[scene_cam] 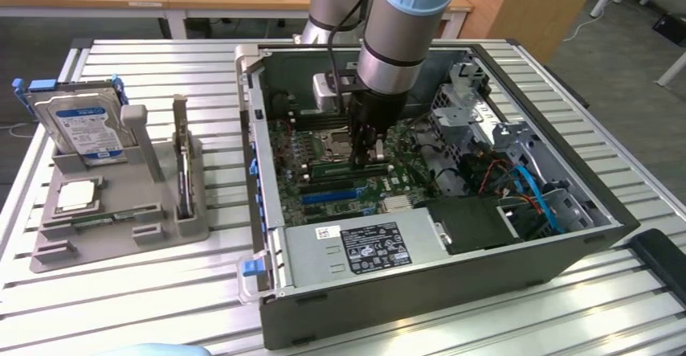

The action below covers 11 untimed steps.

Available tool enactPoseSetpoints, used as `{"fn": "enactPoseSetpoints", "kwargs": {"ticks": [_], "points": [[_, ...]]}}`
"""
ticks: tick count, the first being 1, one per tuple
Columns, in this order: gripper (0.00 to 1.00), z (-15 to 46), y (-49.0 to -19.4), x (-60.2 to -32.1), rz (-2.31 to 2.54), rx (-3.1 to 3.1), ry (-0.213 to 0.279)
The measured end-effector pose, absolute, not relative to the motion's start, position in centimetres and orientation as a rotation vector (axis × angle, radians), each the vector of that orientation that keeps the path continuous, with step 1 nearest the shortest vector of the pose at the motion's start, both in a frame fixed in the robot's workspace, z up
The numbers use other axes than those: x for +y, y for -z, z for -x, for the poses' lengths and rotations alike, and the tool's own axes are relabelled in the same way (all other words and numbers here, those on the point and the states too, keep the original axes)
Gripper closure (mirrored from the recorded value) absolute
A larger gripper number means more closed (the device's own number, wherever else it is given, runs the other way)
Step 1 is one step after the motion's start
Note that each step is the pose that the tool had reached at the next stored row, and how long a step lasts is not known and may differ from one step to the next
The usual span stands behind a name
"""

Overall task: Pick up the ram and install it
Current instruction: 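Insert the ram into the slot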

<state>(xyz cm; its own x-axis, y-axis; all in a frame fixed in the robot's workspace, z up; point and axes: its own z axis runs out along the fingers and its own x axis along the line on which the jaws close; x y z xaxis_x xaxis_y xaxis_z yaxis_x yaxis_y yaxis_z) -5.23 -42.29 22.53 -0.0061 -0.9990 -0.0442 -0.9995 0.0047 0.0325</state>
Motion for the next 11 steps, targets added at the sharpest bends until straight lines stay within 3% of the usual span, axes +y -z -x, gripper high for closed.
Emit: {"fn": "enactPoseSetpoints", "kwargs": {"ticks": [11], "points": [[0.87,5.19,-22.53,-42.30,2.210,2.222,-0.089]]}}
